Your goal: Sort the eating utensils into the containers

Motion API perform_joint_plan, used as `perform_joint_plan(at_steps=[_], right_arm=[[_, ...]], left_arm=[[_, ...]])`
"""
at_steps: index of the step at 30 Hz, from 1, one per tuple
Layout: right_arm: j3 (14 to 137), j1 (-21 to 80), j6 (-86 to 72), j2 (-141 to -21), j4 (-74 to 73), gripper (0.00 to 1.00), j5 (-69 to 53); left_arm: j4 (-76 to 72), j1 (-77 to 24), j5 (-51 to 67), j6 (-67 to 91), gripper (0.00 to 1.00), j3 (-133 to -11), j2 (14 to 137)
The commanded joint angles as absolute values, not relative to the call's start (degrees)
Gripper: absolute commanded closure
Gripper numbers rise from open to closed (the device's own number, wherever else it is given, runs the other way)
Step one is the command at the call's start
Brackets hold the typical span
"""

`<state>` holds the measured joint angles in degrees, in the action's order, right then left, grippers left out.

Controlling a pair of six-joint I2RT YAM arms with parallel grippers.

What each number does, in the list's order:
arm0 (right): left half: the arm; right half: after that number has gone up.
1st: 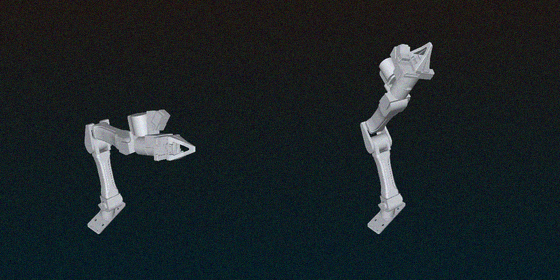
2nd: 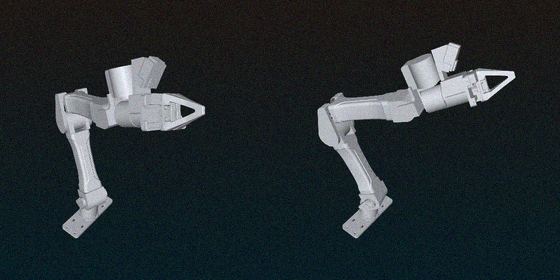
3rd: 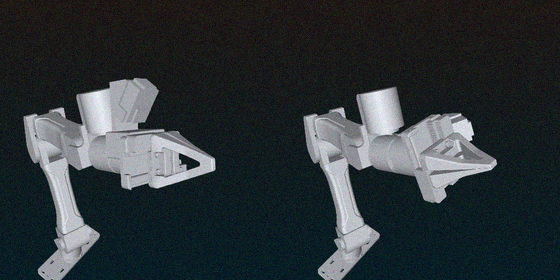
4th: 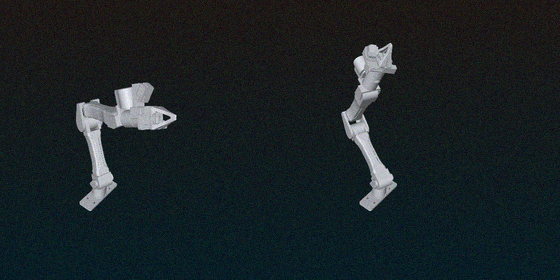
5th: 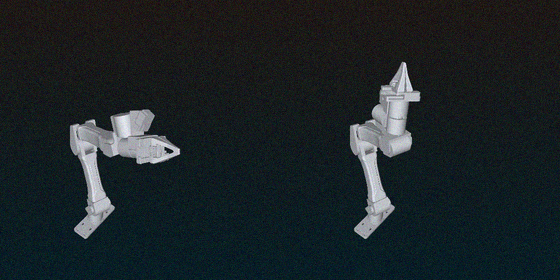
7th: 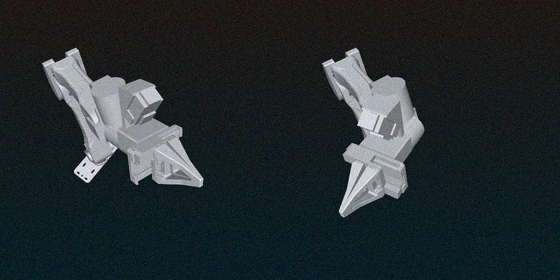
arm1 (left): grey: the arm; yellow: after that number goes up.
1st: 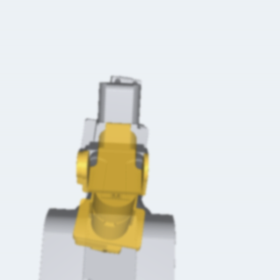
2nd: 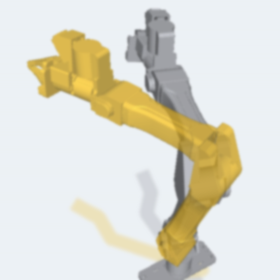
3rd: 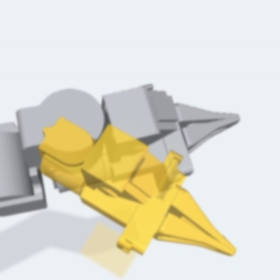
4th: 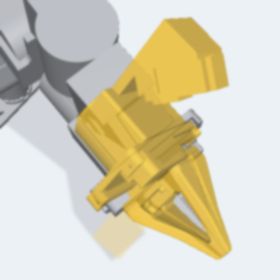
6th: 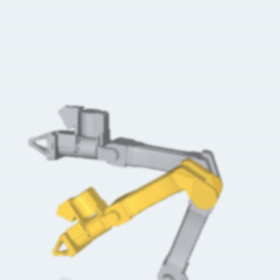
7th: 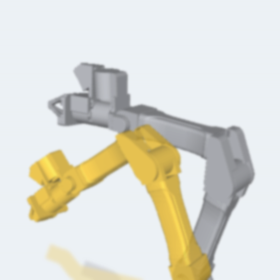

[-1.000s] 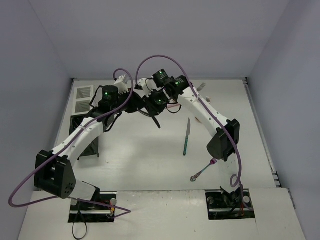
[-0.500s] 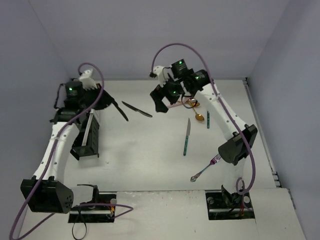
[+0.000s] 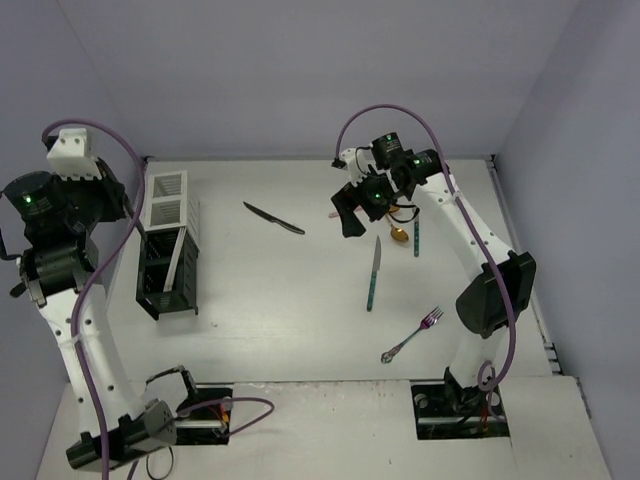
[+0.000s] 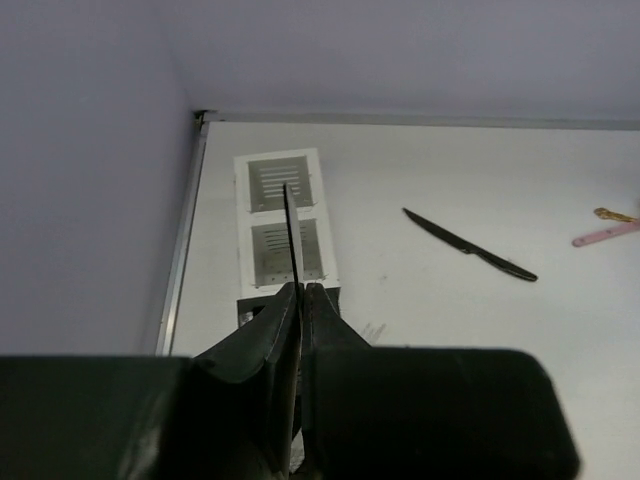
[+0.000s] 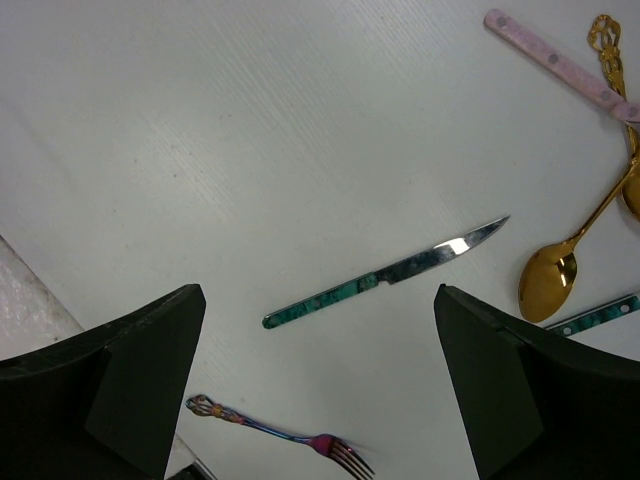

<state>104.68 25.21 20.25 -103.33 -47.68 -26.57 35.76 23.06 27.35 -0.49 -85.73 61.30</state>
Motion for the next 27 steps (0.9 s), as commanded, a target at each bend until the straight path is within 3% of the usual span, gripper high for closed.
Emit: perform_joint_plan(at_steps=[1,9,19,27], right_arm=[[103.8,25.2,21.1,-99.0,-47.0,0.03,-26.1],[96.5,24.2,21.1,-96.3,-47.0,0.05,-26.2],[87.5,19.4,21.3,-94.4,-46.9,0.1,-27.5],[80.6,16.7,26.3,-91.8,-47.1,0.11,-23.5]], left_arm=[[31.5,25.1,30.1,-4.7,1.0,-84.8,66.5],[20.4,25.1,35.4,-2.7,1.0,-78.9,70.7],[16.6,25.0,36.8,-5.2,1.0,-74.0,73.1],[19.4,24.9,37.0,-9.5,0.66,-70.7,71.4]])
